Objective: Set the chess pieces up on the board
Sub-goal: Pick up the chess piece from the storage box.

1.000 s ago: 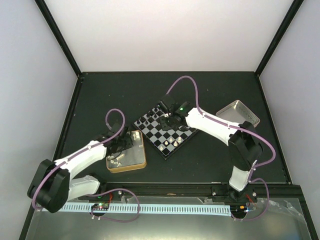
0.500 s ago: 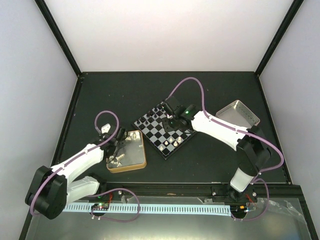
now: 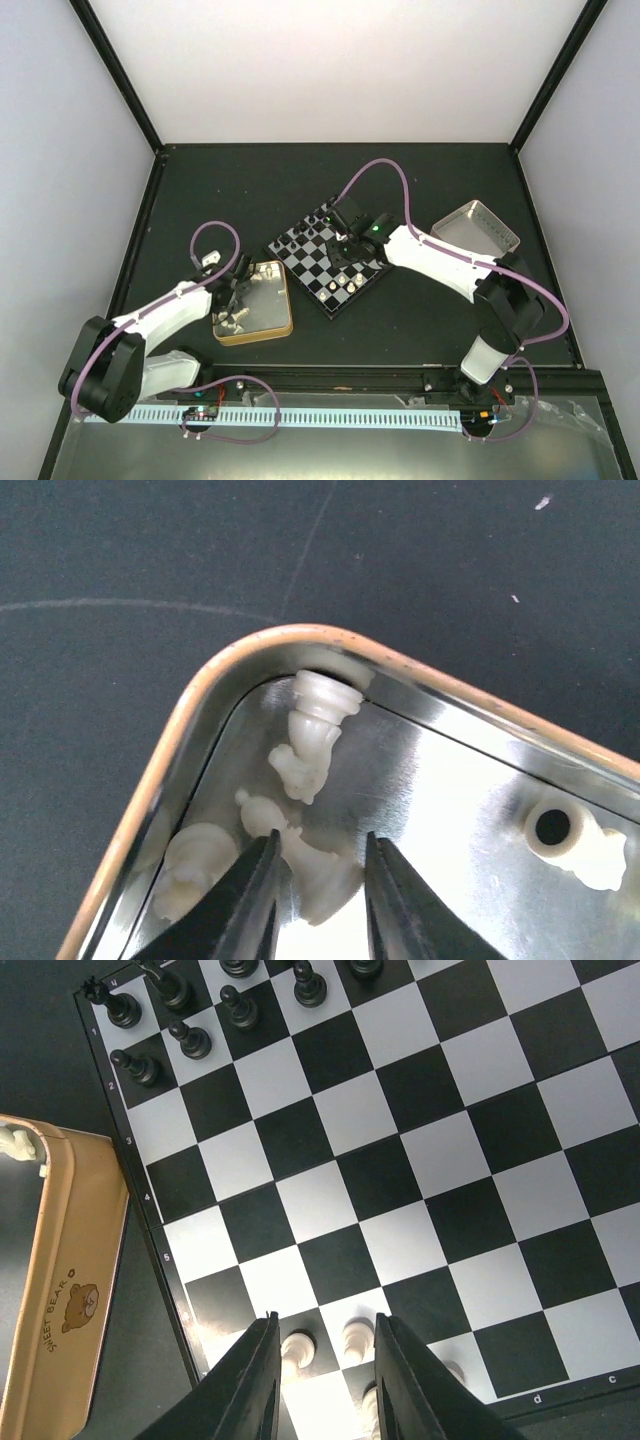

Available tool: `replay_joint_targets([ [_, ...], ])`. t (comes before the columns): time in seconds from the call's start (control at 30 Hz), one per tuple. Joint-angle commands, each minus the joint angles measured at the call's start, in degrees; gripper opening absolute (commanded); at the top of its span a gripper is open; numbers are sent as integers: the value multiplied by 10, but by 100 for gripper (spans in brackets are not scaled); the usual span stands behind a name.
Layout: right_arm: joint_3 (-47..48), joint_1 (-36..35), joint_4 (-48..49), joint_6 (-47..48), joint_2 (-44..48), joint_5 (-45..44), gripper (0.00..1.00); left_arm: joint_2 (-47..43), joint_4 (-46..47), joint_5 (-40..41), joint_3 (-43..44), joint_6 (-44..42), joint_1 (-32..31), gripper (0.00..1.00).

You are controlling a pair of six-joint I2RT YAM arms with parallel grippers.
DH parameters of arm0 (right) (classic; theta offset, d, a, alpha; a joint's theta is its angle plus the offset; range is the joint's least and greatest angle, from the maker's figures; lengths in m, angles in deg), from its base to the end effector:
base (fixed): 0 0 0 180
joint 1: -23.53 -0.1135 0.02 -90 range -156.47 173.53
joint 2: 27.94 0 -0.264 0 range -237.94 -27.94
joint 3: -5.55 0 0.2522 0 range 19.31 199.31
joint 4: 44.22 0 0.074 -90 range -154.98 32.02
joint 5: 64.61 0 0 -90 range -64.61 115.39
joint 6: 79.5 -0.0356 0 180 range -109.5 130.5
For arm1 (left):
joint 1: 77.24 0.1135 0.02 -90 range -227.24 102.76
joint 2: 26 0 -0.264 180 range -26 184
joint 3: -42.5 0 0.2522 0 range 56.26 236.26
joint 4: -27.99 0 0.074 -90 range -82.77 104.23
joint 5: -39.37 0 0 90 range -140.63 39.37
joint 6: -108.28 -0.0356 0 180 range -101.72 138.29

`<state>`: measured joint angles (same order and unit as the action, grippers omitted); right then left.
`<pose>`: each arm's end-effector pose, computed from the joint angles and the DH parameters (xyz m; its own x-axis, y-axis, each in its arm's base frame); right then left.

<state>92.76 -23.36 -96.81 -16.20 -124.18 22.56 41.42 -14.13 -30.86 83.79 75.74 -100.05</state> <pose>0.2404 0.2542 0.2400 -0.8576 -0.2594 -0.4442 -0.3669 0.9137 0.1748 0.1751 -0.0606 0.1463 -0.6707 -0.5786 -0.4642 -0.5877 0.7963 -0.1434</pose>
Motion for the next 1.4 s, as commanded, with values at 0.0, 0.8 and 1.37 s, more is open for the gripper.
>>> replay_joint_targets([
  [0.0,-5,0,13,3,22,-1,28,11,-27,-34,19,-19,5,20],
  [0.8,-24,0,19,-7,44,2,28,56,-54,-41,50,-92,11,28],
  [1.37,-28,0,22,-5,47,5,28,84,-45,-25,47,-77,21,26],
])
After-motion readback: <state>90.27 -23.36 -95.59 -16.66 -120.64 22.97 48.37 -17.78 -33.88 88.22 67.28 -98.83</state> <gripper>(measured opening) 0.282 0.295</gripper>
